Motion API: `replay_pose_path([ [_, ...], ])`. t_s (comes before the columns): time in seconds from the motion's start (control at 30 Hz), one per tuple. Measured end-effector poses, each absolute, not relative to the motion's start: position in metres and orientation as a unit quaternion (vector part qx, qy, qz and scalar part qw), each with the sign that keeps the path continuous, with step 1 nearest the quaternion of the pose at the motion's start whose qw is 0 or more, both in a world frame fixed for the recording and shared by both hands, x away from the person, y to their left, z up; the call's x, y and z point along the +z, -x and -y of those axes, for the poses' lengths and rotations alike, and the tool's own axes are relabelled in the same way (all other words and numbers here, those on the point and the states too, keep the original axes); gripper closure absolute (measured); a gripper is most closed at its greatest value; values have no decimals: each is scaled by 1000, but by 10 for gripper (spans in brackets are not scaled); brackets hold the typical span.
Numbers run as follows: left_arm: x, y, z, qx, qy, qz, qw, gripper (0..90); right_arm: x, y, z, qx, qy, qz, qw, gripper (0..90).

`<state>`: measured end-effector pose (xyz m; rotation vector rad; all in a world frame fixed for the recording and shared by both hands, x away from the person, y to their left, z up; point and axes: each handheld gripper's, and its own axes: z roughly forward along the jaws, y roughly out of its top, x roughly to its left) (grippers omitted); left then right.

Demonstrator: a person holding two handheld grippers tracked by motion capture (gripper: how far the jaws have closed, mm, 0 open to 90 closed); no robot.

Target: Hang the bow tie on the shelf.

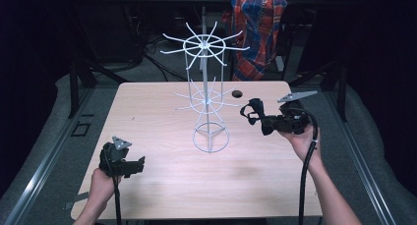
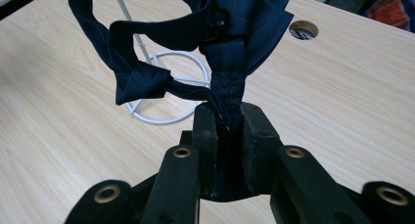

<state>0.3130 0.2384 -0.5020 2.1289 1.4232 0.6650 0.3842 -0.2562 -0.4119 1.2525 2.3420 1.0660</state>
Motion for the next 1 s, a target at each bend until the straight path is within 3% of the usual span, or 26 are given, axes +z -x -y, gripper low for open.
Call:
replay_pose_path([
  [1.0,-502,-313,-239,243,-780,-522,245,155,-417,-402,231,371,-424,-816,131,781],
])
